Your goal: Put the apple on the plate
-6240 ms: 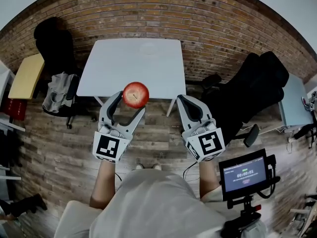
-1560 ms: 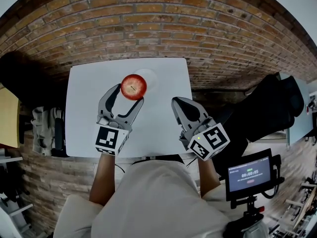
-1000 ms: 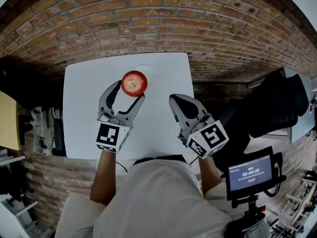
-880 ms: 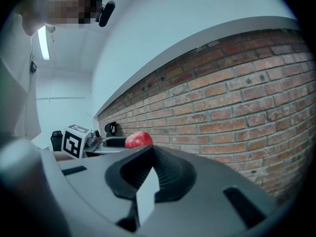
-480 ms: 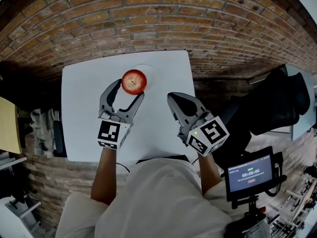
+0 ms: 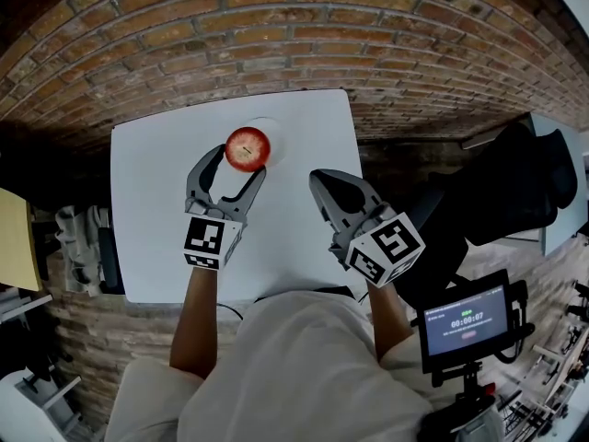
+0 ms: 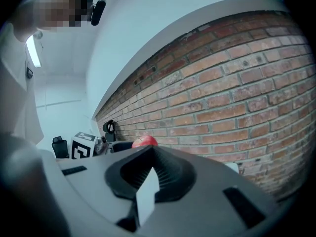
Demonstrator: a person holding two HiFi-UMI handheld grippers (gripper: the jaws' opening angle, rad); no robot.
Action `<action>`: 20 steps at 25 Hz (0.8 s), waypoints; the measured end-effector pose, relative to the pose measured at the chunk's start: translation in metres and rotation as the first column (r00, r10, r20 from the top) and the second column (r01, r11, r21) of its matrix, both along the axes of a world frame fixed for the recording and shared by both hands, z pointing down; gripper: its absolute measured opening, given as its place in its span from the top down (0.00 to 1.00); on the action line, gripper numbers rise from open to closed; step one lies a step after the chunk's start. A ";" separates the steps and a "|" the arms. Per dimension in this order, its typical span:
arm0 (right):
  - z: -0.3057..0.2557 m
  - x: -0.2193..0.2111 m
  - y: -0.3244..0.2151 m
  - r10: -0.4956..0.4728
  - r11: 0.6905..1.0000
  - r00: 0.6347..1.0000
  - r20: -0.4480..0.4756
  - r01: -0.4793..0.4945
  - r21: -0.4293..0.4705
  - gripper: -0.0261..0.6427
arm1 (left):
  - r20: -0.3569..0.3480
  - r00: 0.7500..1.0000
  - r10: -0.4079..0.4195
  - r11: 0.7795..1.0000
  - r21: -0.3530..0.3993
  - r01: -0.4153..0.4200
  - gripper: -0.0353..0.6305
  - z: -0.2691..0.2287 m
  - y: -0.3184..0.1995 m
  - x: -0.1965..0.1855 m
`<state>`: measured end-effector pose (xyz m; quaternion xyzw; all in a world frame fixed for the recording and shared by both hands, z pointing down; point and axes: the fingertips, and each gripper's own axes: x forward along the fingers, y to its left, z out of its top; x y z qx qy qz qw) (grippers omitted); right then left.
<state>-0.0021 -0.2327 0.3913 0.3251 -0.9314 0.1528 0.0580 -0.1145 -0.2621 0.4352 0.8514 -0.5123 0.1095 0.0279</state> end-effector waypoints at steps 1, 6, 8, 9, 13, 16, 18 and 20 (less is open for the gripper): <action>0.001 0.000 0.000 0.002 1.000 1.000 -0.001 -0.002 0.003 0.96 | 0.001 1.000 -0.002 1.000 -0.009 0.002 0.45 0.004 -0.001 -0.001; 0.005 -0.003 0.001 -0.033 0.999 0.999 0.027 0.033 -0.012 0.96 | 0.008 1.000 -0.007 0.998 -0.065 0.008 0.45 0.024 -0.006 -0.004; 0.008 -0.004 -0.001 -0.039 0.999 0.999 0.034 0.040 -0.023 0.96 | 0.012 1.000 -0.007 0.996 -0.087 0.008 0.45 0.031 -0.009 -0.003; 0.009 -0.004 -0.002 -0.039 0.999 0.999 0.031 0.039 -0.026 0.96 | 0.010 1.000 -0.008 0.996 -0.087 0.009 0.45 0.033 -0.011 -0.004; 0.018 -0.005 -0.006 -0.042 0.998 0.999 0.021 0.043 -0.047 0.96 | 0.012 1.000 -0.008 0.995 -0.103 0.009 0.45 0.045 -0.019 -0.004; 0.025 -0.004 -0.010 -0.038 0.997 0.999 0.023 0.040 -0.069 0.96 | 0.014 1.000 -0.004 0.992 -0.126 0.006 0.45 0.057 -0.025 -0.005; 0.029 -0.004 -0.012 -0.036 0.996 0.999 0.013 0.037 -0.077 0.96 | 0.017 1.000 -0.004 0.992 -0.128 0.006 0.45 0.065 -0.029 -0.007; 0.034 -0.003 -0.012 -0.029 0.996 1.000 0.004 0.029 -0.086 0.96 | 0.028 1.000 -0.003 0.991 -0.135 0.007 0.45 0.074 -0.034 -0.010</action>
